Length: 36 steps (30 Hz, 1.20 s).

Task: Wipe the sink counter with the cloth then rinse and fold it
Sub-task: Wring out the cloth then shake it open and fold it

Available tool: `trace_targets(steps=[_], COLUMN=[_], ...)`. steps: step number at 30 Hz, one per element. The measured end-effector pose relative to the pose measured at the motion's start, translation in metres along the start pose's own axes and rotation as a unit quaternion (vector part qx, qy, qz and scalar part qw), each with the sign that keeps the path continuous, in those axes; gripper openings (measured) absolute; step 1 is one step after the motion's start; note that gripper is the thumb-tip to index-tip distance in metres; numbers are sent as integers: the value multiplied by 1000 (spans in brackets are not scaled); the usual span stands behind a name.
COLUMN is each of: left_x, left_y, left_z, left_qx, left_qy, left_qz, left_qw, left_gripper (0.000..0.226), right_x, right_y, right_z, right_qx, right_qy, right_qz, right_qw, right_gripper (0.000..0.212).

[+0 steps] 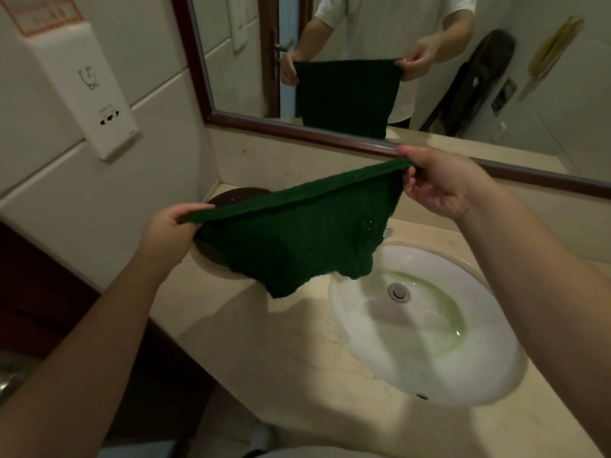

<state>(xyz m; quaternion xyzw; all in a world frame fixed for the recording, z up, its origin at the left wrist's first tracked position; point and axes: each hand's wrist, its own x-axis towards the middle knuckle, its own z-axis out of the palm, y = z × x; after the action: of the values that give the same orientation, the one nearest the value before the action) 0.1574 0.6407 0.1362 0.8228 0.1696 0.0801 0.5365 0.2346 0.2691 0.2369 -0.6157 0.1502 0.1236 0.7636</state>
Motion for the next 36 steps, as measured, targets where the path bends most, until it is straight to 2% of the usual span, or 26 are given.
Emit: trace_targets(steps=[3, 6, 9, 11, 13, 16, 18, 19, 20, 21, 23, 24, 26, 28, 30, 31, 33, 36], left_x=[5, 2, -18, -42, -71, -104, -118, -123, -129, -133, -149, -162, -189, -210, -221, -223, -225, -224], left_y=[15, 17, 3, -17, -48, -105, -132, -140, -140, -138, -120, -105, -76, -62, -68, -74, -92, -110], left_z=[-9, -21, -32, -36, -38, -38, -34, -30, -23, -12, 28, 56, 120, 174, 202, 206, 205, 197], left_qx=[-124, -152, -105, -33, 50, 162, 257, 311, 346, 348, 301, 279, 280, 323, 395, 418, 436, 412], left_qy=[34, 57, 64, 32, -12, -93, -183, -211, -206, -171, -120, -135, -219, -319, -346, -342, -323, -299], left_qz=[-12, 6, 28, 39, 41, 14, -29, -47, -47, -26, 49, 100, 201, 220, 216, 212, 202, 167], left_qw=[992, 987, 992, 998, 998, 982, 949, 926, 914, 921, 945, 945, 913, 863, 823, 814, 815, 844], left_gripper=[32, 33, 39, 38, 49, 67, 70, 70, 67, 63, 48, 40, 26, 30, 40, 36, 22, 8], right_x=[1, -12, -36, -52, -67, -97, -113, -115, -112, -103, -75, -54, -14, 17, 37, 43, 51, 58], right_y=[4, 7, 23, 50, 89, 152, 182, 191, 195, 198, 198, 200, 206, 220, 237, 245, 256, 271], right_z=[2, 5, 0, -11, -27, -42, -43, -44, -44, -44, -43, -42, -37, -29, -22, -18, -11, -6], right_qx=[9, 12, -18, -65, -153, -273, -351, -400, -442, -466, -439, -406, -355, -291, -236, -223, -211, -205], right_qy=[-8, -21, -22, -32, -55, -157, -253, -280, -279, -248, -120, -55, 12, 14, 8, 7, -7, -20], right_qz=[-16, -49, -40, 2, 41, 152, 240, 261, 260, 235, 179, 157, 149, 198, 257, 270, 263, 258], right_qw=[1000, 998, 999, 997, 986, 937, 869, 833, 812, 816, 872, 899, 923, 936, 937, 937, 942, 944], right_gripper=[19, 19, 21, 24, 25, 17, 22, 27, 29, 28, 23, 25, 28, 33, 35, 33, 22, 14])
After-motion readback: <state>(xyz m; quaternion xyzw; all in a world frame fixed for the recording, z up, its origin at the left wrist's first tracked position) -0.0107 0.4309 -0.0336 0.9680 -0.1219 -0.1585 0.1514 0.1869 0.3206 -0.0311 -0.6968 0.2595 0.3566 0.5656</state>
